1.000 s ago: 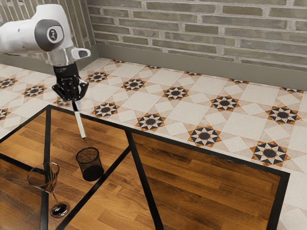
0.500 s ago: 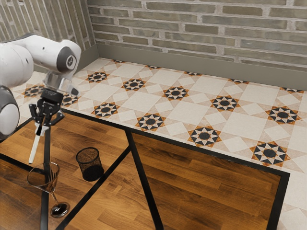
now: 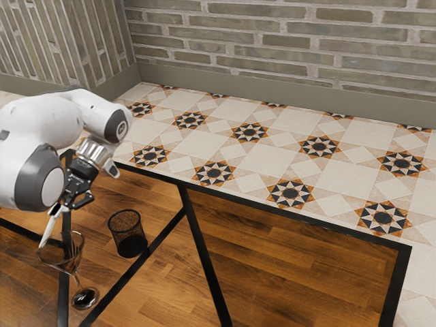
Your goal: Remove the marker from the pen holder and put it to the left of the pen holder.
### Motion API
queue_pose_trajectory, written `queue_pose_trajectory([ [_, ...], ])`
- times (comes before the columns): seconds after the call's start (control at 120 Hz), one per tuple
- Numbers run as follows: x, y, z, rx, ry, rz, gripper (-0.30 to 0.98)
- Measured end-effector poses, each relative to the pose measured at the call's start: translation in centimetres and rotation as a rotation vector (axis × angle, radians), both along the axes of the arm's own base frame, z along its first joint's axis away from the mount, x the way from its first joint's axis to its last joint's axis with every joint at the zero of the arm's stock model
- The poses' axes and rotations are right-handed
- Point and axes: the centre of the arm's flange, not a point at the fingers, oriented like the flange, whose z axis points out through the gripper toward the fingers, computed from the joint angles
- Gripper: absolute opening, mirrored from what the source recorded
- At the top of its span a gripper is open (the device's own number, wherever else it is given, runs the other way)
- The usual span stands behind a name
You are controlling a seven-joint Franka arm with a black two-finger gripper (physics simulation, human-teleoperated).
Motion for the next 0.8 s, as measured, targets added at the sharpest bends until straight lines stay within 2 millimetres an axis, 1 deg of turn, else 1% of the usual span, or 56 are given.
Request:
queue_pose_trajectory([
  [0.083, -0.2, 0.5, -0.2, -0.004, 0.002, 0.013, 0.17],
  [0.15, -0.6, 1.9, -0.3, -0.010, -0.004, 0.040, 0.30],
  [0.2, -0.3, 2.6, 0.3, -0.012, -0.033, 0.047, 0.38],
  [0.233, 0.4, 2.7, 1.8, -0.019, -0.090, 0.043, 0.43],
  [0.25, 1.2, 2.7, 3.1, -0.024, -0.135, 0.040, 0.45],
  [0.3, 3.8, 2.1, 7.8, -0.047, -0.299, 0.027, 0.50],
  [0.333, 4.8, 1.7, 10.8, -0.064, -0.391, 0.018, 0.53],
  [0.35, 5.2, 1.2, 12.3, -0.076, -0.433, 0.009, 0.54],
  [0.367, 5.7, 0.4, 13.7, -0.096, -0.474, -0.005, 0.55],
  [0.425, 7.5, -4.7, 17.3, -0.199, -0.597, -0.084, 0.58],
  [0.467, 8.0, -7.4, 19.9, -0.250, -0.675, -0.130, 0.60],
  [0.5, 7.1, -9.7, 21.3, -0.294, -0.718, -0.164, 0.61],
  [0.533, 6.0, -12.3, 23.4, -0.315, -0.768, -0.210, 0.62],
  [0.567, 5.4, -15.0, 25.1, -0.330, -0.811, -0.263, 0.63],
  [0.592, 5.2, -16.4, 26.0, -0.337, -0.836, -0.291, 0.64],
  [0.625, 4.8, -17.3, 27.3, -0.335, -0.870, -0.314, 0.64],
  [0.667, 4.5, -17.9, 28.4, -0.328, -0.905, -0.330, 0.65],
  [0.8, 4.9, -19.1, 29.2, -0.321, -0.958, -0.355, 0.67],
])
